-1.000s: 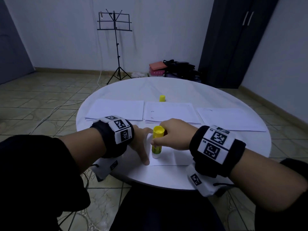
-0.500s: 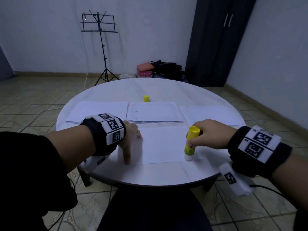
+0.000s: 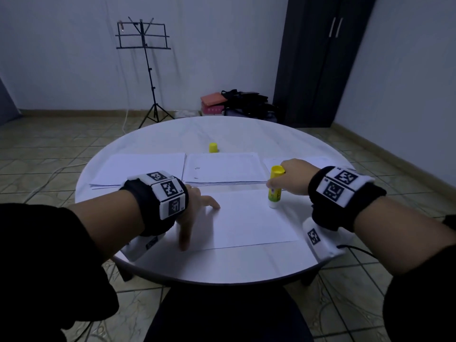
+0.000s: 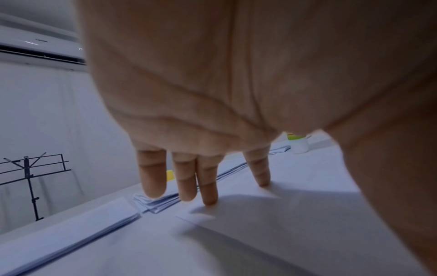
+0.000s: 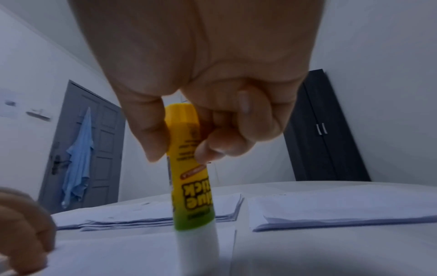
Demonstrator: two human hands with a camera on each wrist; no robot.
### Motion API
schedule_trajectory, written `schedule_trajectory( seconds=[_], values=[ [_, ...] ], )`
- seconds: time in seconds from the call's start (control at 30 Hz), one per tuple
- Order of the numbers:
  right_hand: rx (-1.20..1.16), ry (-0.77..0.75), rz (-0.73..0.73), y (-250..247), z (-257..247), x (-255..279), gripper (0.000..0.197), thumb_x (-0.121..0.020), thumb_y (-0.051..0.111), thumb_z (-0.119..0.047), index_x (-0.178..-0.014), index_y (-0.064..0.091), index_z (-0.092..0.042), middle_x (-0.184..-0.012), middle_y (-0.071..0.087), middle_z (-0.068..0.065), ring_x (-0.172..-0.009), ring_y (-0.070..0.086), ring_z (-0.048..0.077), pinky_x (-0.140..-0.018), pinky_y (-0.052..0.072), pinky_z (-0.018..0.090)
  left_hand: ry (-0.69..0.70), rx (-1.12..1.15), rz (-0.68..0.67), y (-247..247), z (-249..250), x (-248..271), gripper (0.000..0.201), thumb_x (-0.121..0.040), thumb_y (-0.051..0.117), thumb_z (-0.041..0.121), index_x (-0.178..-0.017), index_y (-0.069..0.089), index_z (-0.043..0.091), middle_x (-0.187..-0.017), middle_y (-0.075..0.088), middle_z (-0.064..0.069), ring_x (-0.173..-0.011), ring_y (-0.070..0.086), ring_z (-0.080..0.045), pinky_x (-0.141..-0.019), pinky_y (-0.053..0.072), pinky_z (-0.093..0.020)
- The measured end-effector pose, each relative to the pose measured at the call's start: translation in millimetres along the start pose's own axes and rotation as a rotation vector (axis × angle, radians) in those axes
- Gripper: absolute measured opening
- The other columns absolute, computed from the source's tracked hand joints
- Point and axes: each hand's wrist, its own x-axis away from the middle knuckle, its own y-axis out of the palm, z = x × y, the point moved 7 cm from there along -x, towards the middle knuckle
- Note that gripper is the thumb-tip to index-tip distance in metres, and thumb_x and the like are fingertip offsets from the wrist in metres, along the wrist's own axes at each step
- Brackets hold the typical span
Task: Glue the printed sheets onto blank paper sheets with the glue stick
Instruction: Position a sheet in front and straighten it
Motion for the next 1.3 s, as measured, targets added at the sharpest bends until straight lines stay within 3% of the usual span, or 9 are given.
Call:
schedule_trajectory(
  seconds=[0.23, 0.43, 0.6, 0.7, 0.87, 1.0, 1.1, 1.2, 1.3],
  values=[
    [-0.033, -0.016, -0.103, 0.5, 13.8, 48.8, 0.03, -0.082, 0.066, -0.04, -0.086, 0.059, -0.011, -0.086, 0.058, 0.002, -0.08, 0.054, 0.019, -0.071, 0.04, 0.03, 0.0, -0.006, 0.026, -1.5, 1.2, -0.2, 0.118, -0.054, 0.085, 0.054, -0.143, 0.008, 0.051, -0.14, 0.034, 0.002, -0.135, 0.028, -0.023, -0.108, 0.031, -0.041],
    [-0.329, 0.03, -0.043, -5.3, 39.3, 65.8, 0.018, -0.076, 0.07, -0.018, -0.091, 0.062, -0.011, -0.071, 0.066, 0.003, -0.058, 0.054, 0.013, -0.047, 0.037, 0.019, -0.002, -0.007, 0.035, -2.0, 2.0, 7.4, 0.115, -0.056, 0.084, 0.054, -0.144, 0.009, 0.053, -0.144, 0.025, 0.001, -0.139, 0.022, -0.024, -0.107, 0.03, -0.044],
    [-0.558, 0.126, 0.002, 10.6, 64.7, 47.2, 0.031, -0.084, 0.058, -0.009, -0.112, 0.05, -0.017, -0.093, 0.067, 0.012, -0.09, 0.066, 0.03, -0.063, 0.043, 0.029, -0.027, -0.016, 0.038, -3.9, 4.5, 14.3, 0.111, -0.056, 0.085, 0.052, -0.143, 0.016, 0.053, -0.146, 0.015, 0.001, -0.136, 0.027, -0.025, -0.104, 0.037, -0.042],
    [-0.522, 0.15, 0.032, 19.6, 68.2, 35.3, 0.028, -0.084, 0.058, -0.015, -0.109, 0.05, -0.023, -0.109, 0.065, 0.008, -0.089, 0.06, 0.025, -0.064, 0.041, 0.026, -0.036, 0.001, 0.016, -3.6, 5.2, 17.0, 0.109, -0.057, 0.086, 0.049, -0.143, 0.019, 0.052, -0.149, 0.006, 0.002, -0.135, 0.032, -0.025, -0.103, 0.04, -0.04],
    [-0.437, 0.202, -0.014, 29.4, 67.4, 22.8, 0.043, -0.076, 0.07, -0.013, -0.111, 0.047, -0.019, -0.11, 0.063, 0.005, -0.103, 0.06, 0.026, -0.088, 0.048, 0.036, 0.01, 0.058, -0.007, -0.1, 10.6, 16.1, 0.1, -0.064, 0.085, 0.036, -0.144, 0.026, 0.041, -0.142, 0.029, 0.004, -0.12, 0.05, -0.021, -0.094, 0.045, -0.034],
    [-0.387, 0.195, -0.081, 35.4, 76.1, 6.0, 0.046, -0.052, 0.075, -0.015, -0.094, 0.057, -0.014, -0.094, 0.067, 0.017, -0.079, 0.064, 0.031, -0.069, 0.055, 0.039, 0.012, 0.082, -0.006, 0.5, 11.4, 13.0, 0.085, -0.073, 0.076, 0.028, -0.143, 0.028, 0.035, -0.139, 0.037, 0.002, -0.118, 0.051, -0.02, -0.096, 0.046, -0.034],
    [-0.388, 0.18, -0.1, 34.7, 80.0, -0.4, 0.045, -0.046, 0.078, -0.016, -0.087, 0.061, -0.013, -0.092, 0.069, 0.02, -0.075, 0.065, 0.03, -0.071, 0.057, 0.042, 0.017, 0.109, 0.008, -6.3, 10.8, 9.8, 0.068, -0.079, 0.066, 0.026, -0.14, 0.036, 0.034, -0.138, 0.043, 0.001, -0.113, 0.051, -0.018, -0.096, 0.043, -0.029],
    [-0.342, 0.154, -0.135, 34.3, 83.7, -3.3, 0.054, -0.038, 0.082, -0.022, -0.088, 0.064, -0.014, -0.092, 0.071, 0.017, -0.08, 0.067, 0.031, -0.073, 0.056, 0.042, 0.02, 0.167, 0.037, -22.1, 12.0, 4.8, 0.053, -0.085, 0.061, 0.025, -0.135, 0.047, 0.033, -0.137, 0.047, 0.003, -0.101, 0.051, -0.015, -0.083, 0.039, -0.021],
    [-0.225, 0.171, -0.183, 24.6, 87.7, -0.6, 0.044, -0.056, 0.078, -0.015, -0.096, 0.061, -0.019, -0.097, 0.065, 0.005, -0.086, 0.062, 0.025, -0.075, 0.052, 0.036, 0.03, 0.194, 0.109, -47.1, 15.1, -3.5, 0.046, -0.087, 0.061, 0.027, -0.132, 0.053, 0.029, -0.136, 0.051, 0.004, -0.118, 0.051, -0.015, -0.09, 0.037, -0.021]
  ],
)
